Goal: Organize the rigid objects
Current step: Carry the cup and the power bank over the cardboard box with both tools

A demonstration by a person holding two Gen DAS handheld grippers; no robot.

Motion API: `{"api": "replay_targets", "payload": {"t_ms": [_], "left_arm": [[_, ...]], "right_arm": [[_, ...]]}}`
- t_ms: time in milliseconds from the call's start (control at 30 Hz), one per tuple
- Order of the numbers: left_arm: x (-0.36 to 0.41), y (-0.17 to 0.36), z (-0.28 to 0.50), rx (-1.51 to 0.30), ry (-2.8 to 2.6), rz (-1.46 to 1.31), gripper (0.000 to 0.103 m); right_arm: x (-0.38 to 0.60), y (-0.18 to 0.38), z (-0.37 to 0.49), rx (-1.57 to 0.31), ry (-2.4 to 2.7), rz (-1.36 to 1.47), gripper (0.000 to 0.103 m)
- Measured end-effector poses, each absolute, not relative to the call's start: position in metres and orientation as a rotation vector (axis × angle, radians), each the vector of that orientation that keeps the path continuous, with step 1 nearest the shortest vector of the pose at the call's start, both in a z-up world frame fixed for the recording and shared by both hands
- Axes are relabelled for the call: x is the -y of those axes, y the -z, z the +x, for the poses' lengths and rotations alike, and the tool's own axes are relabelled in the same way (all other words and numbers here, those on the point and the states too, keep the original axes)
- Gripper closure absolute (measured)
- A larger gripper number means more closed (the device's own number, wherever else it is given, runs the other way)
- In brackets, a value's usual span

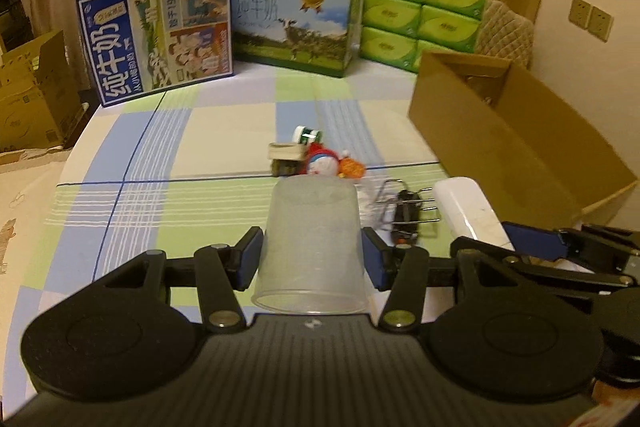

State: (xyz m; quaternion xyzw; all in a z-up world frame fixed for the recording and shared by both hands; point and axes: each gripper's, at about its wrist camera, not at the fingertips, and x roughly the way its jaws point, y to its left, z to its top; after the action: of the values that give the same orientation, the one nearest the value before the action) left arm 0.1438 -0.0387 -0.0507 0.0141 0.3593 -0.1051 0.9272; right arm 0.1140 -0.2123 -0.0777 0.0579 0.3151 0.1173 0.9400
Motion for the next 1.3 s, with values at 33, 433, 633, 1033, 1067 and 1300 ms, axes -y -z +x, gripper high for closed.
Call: {"api": "replay_targets", "payload": {"t_ms": [33,433,633,1033,1067,1300], "left_arm": [[0.041,0.048,0.142,-0.734,0.219,0.031,0.055],[0.082,0.004,0.108,-0.672,0.299,0.056,0.055],[0.106,-0.011,0.102,-0.651,0.345,0.07,0.055],[0.169,-0.017,0.116,-0.641,0.445,0.112,0.055],[0.175,-0.017,0.119,-0.639,0.453,0.117,0.055],[0.215,-0.012,0.146,-0.646,0.502,0.116,0.055]], "right_arm": [[0.216,0.073,0.109,-0.638,-0.231,0.122,0.066],[0.259,0.025,0.066,-0.559,-0.14,0.121,0.066],[0.284,0.011,0.058,-0.536,-0.098,0.131,0.066],[0.352,-0.001,0.065,-0.512,-0.008,0.125,0.066],[0.358,-0.002,0.067,-0.51,-0.003,0.121,0.066],[0.41,0.002,0.091,-0.522,0.053,0.124,0.066]]}}
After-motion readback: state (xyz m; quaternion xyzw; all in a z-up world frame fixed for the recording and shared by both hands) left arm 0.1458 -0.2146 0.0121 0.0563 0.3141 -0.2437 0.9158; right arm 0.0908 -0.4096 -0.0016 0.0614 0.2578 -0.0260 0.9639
